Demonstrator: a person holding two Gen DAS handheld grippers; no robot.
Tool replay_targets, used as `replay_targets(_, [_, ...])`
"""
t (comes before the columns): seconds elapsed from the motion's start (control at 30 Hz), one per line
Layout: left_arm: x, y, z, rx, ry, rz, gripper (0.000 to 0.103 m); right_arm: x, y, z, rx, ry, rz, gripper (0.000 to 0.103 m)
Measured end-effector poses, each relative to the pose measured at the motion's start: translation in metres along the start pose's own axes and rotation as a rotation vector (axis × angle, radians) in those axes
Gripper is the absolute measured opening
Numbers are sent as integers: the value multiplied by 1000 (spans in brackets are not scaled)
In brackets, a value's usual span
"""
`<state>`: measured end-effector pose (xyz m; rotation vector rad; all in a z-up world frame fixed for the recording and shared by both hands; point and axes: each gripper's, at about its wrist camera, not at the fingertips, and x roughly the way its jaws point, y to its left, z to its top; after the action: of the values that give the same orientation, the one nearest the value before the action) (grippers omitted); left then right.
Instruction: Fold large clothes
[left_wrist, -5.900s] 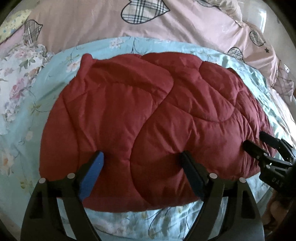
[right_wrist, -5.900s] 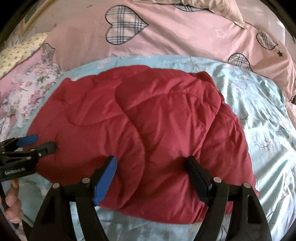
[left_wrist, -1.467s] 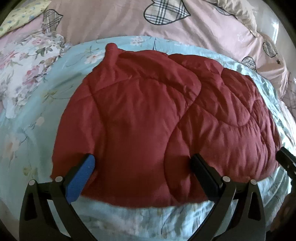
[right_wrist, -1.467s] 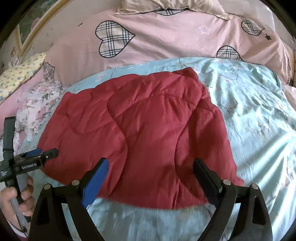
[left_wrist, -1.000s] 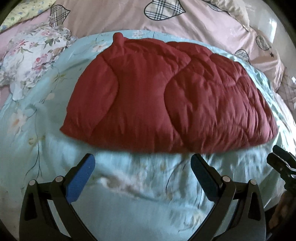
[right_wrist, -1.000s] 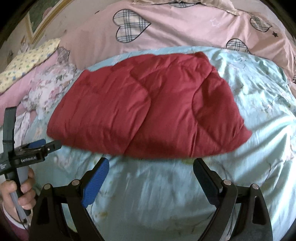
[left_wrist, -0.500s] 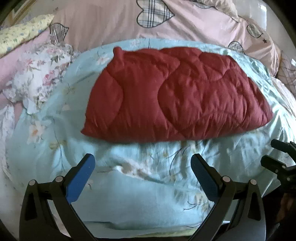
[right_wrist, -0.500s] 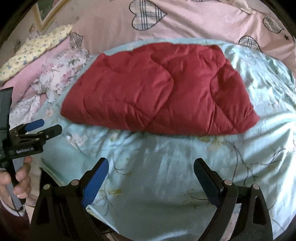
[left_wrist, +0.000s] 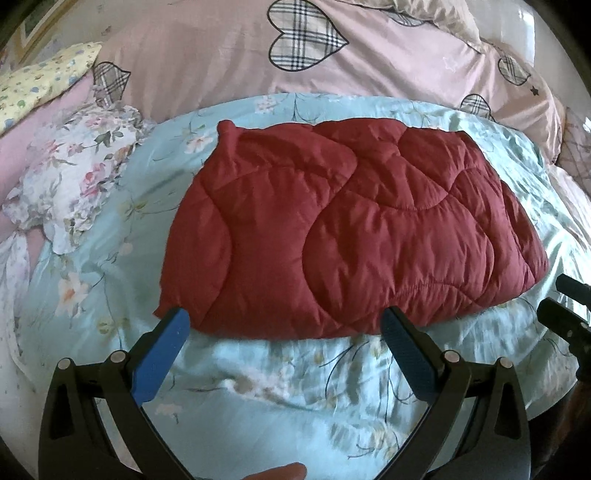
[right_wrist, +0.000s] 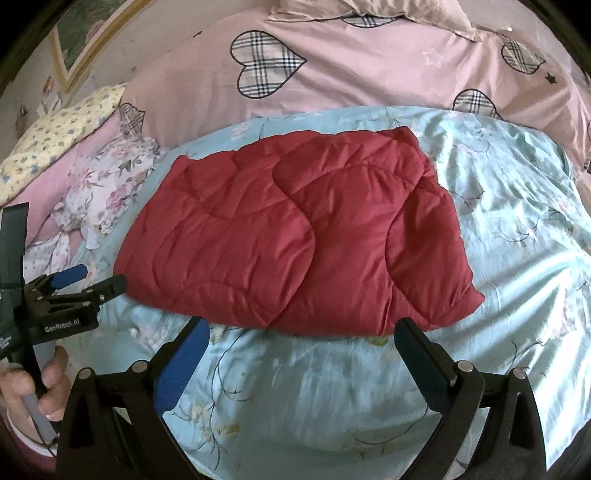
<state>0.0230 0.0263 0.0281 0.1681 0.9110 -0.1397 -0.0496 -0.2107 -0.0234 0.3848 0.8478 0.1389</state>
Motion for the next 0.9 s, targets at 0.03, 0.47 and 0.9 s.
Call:
replay_targets(0.03, [2, -2, 1, 1, 2, -3, 103, 2, -1, 1, 1, 3, 0, 101])
replay_targets(0.47, [21, -3, 13, 0, 20, -9, 103, 27, 2, 11, -5, 44, -1, 101])
replay_targets(0.9, [32, -1, 16, -6, 31, -15, 103, 45, 6, 19, -16, 67, 1, 101])
